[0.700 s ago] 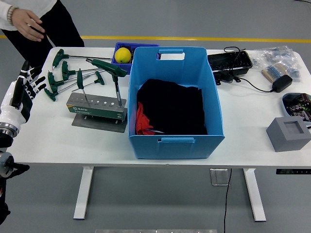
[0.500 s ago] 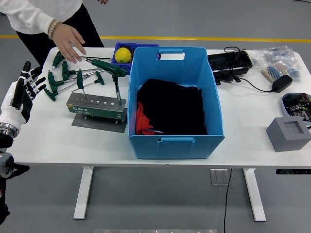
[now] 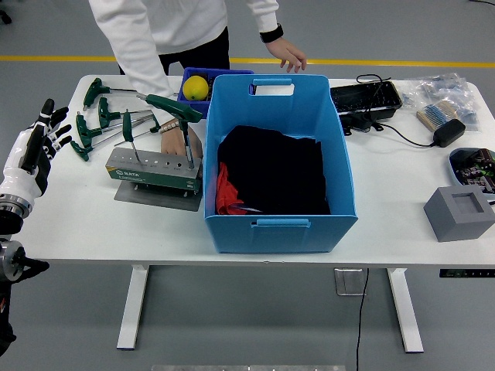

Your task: Lift tool from toolbox,place it in box,lift tool from toolbox,place it in box

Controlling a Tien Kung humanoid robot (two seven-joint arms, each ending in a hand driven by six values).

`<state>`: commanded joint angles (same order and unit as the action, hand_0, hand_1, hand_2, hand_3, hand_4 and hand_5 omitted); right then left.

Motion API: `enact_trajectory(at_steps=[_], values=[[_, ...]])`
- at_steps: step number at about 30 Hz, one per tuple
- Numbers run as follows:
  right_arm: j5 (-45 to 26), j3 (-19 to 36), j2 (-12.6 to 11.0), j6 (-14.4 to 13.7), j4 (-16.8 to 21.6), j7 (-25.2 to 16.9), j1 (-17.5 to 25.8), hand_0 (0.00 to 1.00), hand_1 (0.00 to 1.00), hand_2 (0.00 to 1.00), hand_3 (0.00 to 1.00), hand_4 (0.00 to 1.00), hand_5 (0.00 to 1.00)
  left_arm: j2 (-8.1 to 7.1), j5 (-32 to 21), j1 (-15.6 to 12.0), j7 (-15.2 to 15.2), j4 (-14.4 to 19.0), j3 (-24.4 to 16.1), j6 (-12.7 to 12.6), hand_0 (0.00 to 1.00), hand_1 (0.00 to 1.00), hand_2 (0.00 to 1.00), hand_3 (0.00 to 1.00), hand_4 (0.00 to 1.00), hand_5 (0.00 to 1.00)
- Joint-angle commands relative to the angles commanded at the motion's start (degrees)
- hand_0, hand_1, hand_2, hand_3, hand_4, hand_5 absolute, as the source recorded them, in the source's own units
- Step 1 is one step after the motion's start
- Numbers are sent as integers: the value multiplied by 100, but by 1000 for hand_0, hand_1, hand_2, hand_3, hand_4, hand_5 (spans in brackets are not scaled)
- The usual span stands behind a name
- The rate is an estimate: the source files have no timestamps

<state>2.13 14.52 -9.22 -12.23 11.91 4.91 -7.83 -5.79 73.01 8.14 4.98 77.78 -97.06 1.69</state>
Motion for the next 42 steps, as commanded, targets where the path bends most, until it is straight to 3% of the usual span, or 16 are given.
enact_trajectory(at_steps=[5,9,10,11,15,16,18,20,21,22,24,32,38,39,40,42], values=[[-44,-25,-4,3,-3,-11,-5,653,627,701,561,767,666,-60,298,50,-17,52,36,-40,881,921,972,842,998,893],[-67,-27,-6,5,-7,-13,-8,653,627,701,561,767,666,-258,1179,205,-134,211,194,-147,881,921,972,842,998,893],[-73,-30,-7,7,-7,-13,-7,653,627,701,561,767,667,-330,1439,262,-152,242,269,-140,926,964,998,929,998,768],[-75,-31,-8,8,-7,-13,-7,653,627,701,561,767,667,-379,1663,302,-161,259,326,-132,926,964,998,929,998,768],[-28,4,-13,14,-12,4,-10,653,627,701,561,767,667,-760,2623,682,-209,299,874,-15,926,964,998,929,998,768],[-8,19,-14,15,-12,11,-7,654,627,702,561,767,666,-889,2883,820,-219,315,1068,34,981,998,998,959,998,680],[4,33,-14,17,-13,18,-1,654,627,702,561,767,666,-1067,3270,1022,-218,326,1355,113,981,998,998,959,998,680],[40,67,-16,21,-14,33,9,654,627,702,561,767,666,-1340,3790,1362,-187,306,1800,280,981,998,998,959,998,680],[55,79,-18,24,-15,36,12,654,627,702,561,767,666,-1431,4007,1508,-178,284,1992,328,981,998,998,959,998,680],[81,99,-20,27,-15,44,14,654,627,702,561,768,666,-1519,4230,1659,-164,260,2198,388,998,998,998,977,998,607],[130,141,-20,34,-17,60,23,654,627,702,561,768,666,-1663,4540,1991,-149,167,2631,513,998,998,998,977,998,607],[275,268,-26,64,-27,111,21,654,627,702,560,769,667,-1688,4251,3024,-259,-577,3841,912,998,998,998,985,998,587],[318,304,-47,91,-38,124,-3,653,627,703,561,769,667,-1634,4248,3449,-530,-1202,4340,1266,956,998,998,994,998,577],[332,314,-52,95,-39,128,-8,653,627,703,561,769,667,-1625,4279,3516,-572,-1298,4438,1287,956,998,998,994,998,577],[348,324,-55,98,-40,132,-12,654,628,703,561,770,669,-1618,4305,3568,-602,-1377,4521,1286,897,941,947,915,998,573],[382,347,-61,103,-41,141,-19,654,628,703,561,770,669,-1604,4331,3646,-650,-1505,4645,1248,897,941,947,915,998,573]])
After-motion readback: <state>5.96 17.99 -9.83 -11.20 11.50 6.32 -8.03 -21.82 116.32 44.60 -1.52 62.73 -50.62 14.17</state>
